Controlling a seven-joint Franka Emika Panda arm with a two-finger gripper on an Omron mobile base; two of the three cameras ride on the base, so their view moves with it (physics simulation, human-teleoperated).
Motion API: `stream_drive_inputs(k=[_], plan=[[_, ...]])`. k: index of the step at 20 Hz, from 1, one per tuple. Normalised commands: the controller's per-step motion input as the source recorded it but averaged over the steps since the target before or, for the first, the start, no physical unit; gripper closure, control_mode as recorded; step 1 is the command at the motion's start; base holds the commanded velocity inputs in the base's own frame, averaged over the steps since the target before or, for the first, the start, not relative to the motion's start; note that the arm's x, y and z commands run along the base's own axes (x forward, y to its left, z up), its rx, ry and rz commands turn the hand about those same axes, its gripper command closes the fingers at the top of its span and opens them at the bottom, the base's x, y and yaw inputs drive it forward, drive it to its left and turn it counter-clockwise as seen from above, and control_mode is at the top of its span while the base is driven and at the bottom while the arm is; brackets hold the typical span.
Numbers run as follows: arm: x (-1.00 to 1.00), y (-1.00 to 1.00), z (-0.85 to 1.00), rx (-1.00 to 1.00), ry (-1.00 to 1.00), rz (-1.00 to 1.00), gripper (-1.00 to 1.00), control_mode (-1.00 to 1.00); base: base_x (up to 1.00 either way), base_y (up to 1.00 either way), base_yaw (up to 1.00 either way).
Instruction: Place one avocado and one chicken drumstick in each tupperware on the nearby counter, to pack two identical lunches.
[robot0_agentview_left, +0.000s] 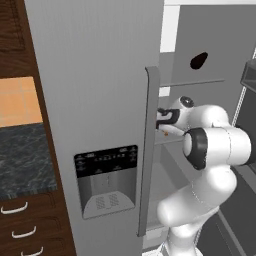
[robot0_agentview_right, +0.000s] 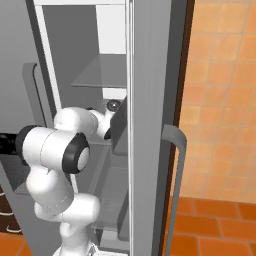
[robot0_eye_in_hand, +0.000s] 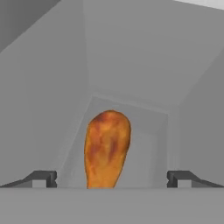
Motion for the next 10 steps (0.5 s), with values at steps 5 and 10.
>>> stream_drive_inputs(k=[5,10], plan=[[0.61,0.0,-0.36,0.0,0.0,0.01,-1.0,-1.0,0.0,0.0,0.0],[0.13,-0.03,-0.49,0.0,0.0,0.0,1.0,-1.0,0.0,0.0,0.0]])
